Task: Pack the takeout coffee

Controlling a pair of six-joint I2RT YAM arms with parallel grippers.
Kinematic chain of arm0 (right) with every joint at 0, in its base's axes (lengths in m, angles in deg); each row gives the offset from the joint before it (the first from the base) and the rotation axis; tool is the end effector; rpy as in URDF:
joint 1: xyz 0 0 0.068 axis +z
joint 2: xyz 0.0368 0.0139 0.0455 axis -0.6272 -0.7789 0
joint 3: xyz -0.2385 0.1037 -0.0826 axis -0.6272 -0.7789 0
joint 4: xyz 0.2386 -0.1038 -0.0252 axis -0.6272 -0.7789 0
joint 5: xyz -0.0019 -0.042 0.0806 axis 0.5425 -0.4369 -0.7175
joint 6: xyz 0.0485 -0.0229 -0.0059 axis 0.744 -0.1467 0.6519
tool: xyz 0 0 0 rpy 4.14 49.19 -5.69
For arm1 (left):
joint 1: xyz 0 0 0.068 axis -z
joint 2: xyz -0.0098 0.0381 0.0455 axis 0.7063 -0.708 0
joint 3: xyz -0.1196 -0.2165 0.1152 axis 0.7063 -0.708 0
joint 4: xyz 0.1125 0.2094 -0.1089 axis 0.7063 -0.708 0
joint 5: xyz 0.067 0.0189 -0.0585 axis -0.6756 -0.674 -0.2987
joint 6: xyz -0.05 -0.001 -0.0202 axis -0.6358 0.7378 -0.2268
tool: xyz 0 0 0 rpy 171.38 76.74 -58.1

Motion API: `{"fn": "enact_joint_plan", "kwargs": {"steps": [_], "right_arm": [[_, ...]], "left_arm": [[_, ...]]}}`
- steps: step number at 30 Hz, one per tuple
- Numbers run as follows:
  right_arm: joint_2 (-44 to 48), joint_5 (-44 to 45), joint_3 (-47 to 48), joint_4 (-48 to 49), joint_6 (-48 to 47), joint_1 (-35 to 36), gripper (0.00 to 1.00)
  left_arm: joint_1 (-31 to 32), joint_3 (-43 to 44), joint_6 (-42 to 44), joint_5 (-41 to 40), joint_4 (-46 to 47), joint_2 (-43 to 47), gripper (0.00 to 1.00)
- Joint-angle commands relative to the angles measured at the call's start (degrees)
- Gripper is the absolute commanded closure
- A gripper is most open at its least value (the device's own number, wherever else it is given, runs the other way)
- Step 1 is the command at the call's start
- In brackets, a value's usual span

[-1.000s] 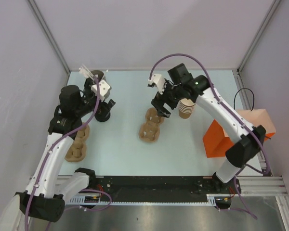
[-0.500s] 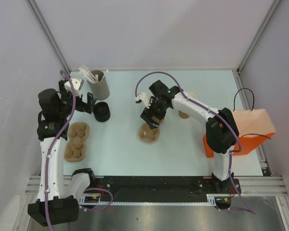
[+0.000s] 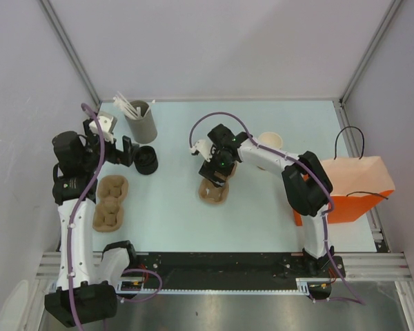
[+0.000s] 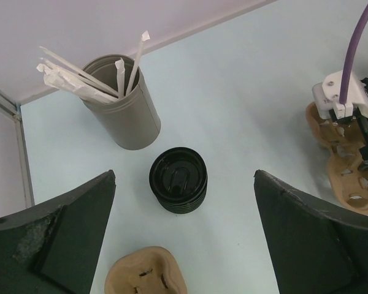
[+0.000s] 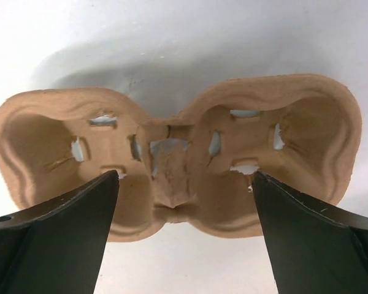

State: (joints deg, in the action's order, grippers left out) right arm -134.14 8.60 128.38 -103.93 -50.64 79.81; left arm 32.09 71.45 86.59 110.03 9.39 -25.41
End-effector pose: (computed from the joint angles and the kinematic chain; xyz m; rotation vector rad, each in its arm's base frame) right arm 0.3179 0.2859 0.2017 -1.5947 2.2042 0.3504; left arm 0.1898 0.0229 0.3771 0.4545 1.7656 -0.1906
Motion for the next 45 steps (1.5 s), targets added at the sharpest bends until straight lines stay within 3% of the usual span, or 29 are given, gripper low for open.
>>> {"fn": "enact_joint_plan", "kwargs": {"steps": [1,26,34,45], "right_arm": [[-1.5,0.3,-0.3,3.3,-1.2,-0.4,0.05],[-3.3,1.7,-2.8,7.6,1.0,1.1,0.25],[-3.3,2.3,-2.9,7.6,0.9,1.2,0.37],[0.2,2.3,-2.9,7.1,1.2,1.7,0.61]], "left_arm": [[-0.8,-1.0,-1.3,3.0,1.6,1.4,0.0],[-1.9,-2.2,-1.6,3.3,2.7,1.5,0.0],[-2.0,-2.5,-1.7,3.5,3.1,1.6,0.0],[-1.9,-3.0,-2.1,3.3,3.7,1.8,0.0]]}}
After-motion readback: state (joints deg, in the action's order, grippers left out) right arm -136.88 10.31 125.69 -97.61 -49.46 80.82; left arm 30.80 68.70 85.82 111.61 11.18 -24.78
